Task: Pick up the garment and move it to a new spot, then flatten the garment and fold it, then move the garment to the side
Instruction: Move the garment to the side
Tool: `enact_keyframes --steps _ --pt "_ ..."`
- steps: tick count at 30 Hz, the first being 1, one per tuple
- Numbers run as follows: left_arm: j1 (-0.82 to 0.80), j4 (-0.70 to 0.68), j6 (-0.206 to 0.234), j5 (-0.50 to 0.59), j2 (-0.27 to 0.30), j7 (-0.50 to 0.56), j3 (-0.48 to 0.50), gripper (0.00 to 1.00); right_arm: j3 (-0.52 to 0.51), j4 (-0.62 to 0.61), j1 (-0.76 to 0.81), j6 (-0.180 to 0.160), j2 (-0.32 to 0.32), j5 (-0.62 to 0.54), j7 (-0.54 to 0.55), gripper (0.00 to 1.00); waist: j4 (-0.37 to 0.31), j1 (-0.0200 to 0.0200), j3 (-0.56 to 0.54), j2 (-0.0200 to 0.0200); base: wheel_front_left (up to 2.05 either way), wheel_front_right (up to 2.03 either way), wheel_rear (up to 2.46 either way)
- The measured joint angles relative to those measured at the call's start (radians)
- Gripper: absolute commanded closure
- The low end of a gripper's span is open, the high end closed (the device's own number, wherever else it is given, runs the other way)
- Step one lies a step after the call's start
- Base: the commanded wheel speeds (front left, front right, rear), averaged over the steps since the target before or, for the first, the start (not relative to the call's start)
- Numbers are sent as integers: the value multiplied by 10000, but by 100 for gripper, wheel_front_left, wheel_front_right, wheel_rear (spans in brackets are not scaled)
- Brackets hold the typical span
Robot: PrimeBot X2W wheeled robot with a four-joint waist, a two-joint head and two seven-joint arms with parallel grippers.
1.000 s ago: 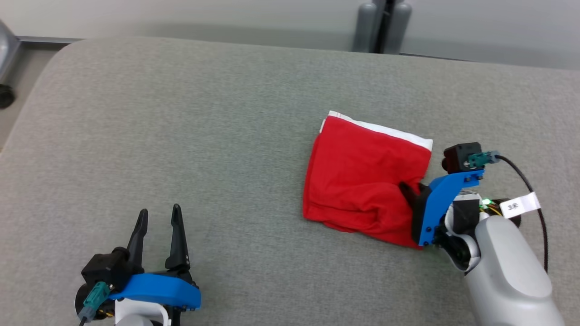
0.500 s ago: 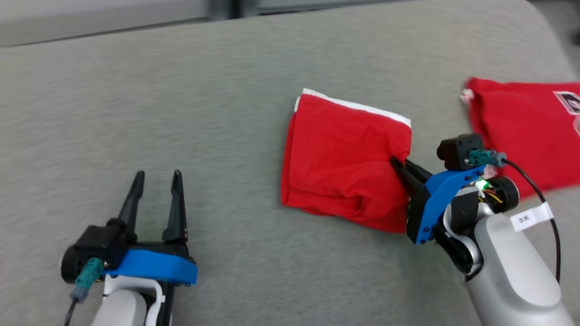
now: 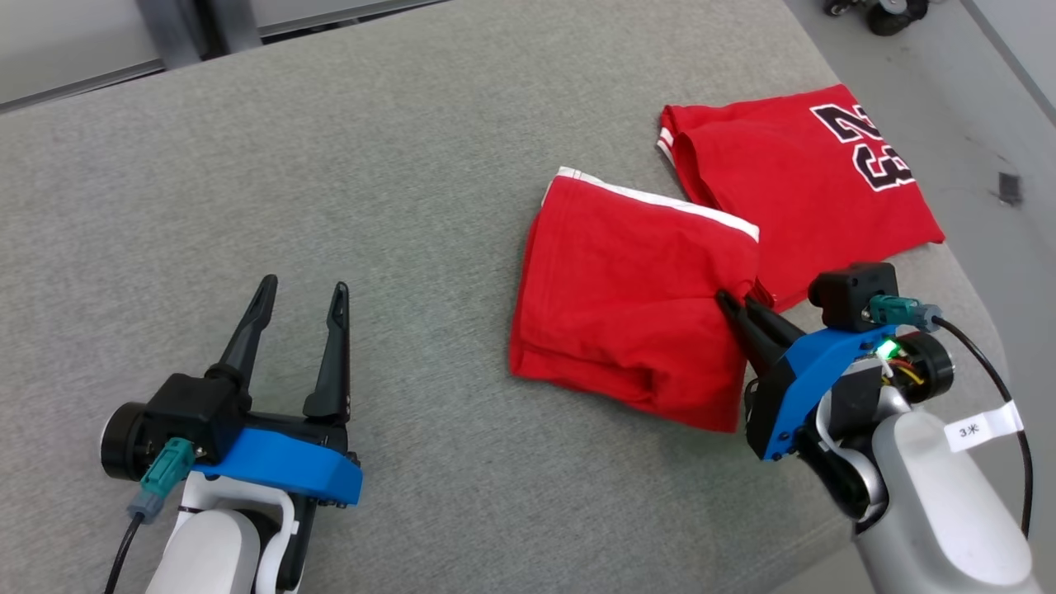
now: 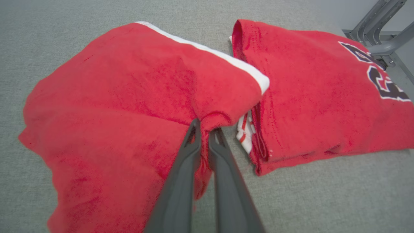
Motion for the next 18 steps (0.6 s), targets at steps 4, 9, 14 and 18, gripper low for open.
enact_keyframes --steps 4,9,14,18 --pt "37 -63 27 -2 10 12 -50 0 19 -25 -211 0 -336 -353 121 100 271 -1 -138 0 0 0 0" --pt "137 -35 56 -63 -86 -102 -142 0 -215 -382 -490 2 -1423 -631 874 100 826 -1 -318 0 0 0 0" --pt "203 92 23 -107 -297 -274 -384 0 -1014 -663 -563 2 -2610 -777 1942 100 1417 -2 -389 0 0 0 0" --pt "176 261 -73 -105 -412 -360 -614 0 -1760 -495 -738 2 -3400 -905 2545 100 1845 -2 -326 0 0 0 0"
